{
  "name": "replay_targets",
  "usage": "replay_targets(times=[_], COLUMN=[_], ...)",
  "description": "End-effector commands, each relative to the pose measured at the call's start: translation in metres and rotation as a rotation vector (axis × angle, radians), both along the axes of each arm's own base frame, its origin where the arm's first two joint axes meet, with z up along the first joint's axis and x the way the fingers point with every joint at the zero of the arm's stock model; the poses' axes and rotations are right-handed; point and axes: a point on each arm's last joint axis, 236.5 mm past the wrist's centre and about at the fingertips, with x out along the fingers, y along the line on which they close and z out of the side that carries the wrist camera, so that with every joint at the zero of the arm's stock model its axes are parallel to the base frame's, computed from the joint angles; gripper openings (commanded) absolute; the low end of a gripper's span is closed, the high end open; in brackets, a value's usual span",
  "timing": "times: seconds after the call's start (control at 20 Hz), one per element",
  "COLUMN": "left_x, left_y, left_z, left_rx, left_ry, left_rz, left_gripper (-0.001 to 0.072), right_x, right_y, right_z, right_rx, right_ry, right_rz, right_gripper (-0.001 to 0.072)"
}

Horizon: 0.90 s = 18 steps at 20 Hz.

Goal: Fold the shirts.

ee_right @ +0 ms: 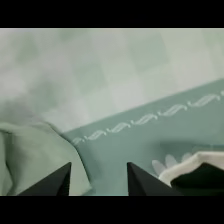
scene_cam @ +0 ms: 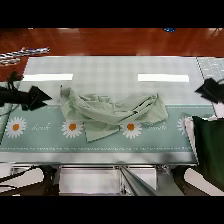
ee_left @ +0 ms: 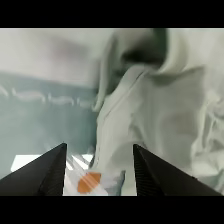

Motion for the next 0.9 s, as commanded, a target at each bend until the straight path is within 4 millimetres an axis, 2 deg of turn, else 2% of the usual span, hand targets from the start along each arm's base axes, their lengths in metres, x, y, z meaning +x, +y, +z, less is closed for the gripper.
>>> replay_targets(times=[0.0, 0.1, 0.3, 0.35, 0.4, 0.45, 0.55, 0.65, 0.85], left_x=[-0.035, -0.040, -0.036, -0.036, -0.037, -0.039, -0.041, -0.043, -0.043], left_y=[-0.048, -0.063, -0.086, -0.091, -0.096, -0.100, -0.103, -0.104, -0.104], left_z=[-0.035, -0.043, -0.053, -0.054, -0.053, -0.052, -0.049, -0.048, -0.048], left_rx=[-0.174, -0.195, -0.126, -0.115, -0.116, -0.121, -0.129, -0.138, -0.140], left_ry=[0.035, 0.027, 0.004, -0.001, -0.003, -0.003, -0.011, -0.006, -0.001], left_rz=[0.043, 0.033, -0.030, -0.046, -0.065, -0.080, -0.113, -0.119, -0.114], left_gripper=[0.0508, 0.0508, 0.0506, 0.0448, 0.0211, 0.0026, 0.0018, 0.0018, 0.0018], right_x=[-0.047, -0.054, -0.058, -0.059, -0.060, -0.061, -0.065, -0.065, -0.041], right_y=[0.027, 0.047, 0.053, 0.053, 0.054, 0.055, 0.064, 0.082, 0.120], right_z=[-0.055, -0.067, -0.071, -0.071, -0.071, -0.072, -0.079, -0.092, -0.116], right_rx=[0.125, 0.199, 0.215, 0.216, 0.219, 0.224, 0.253, 0.277, 0.317], right_ry=[0.032, 0.034, 0.044, 0.047, 0.052, 0.058, 0.096, 0.141, 0.146], right_rz=[-0.056, -0.039, -0.028, -0.026, -0.022, -0.019, 0.001, 0.056, 0.098], right_gripper=[0.0407, 0.0407, 0.0407, 0.0407, 0.0407, 0.0407, 0.0407, 0.0407, 0.0407])
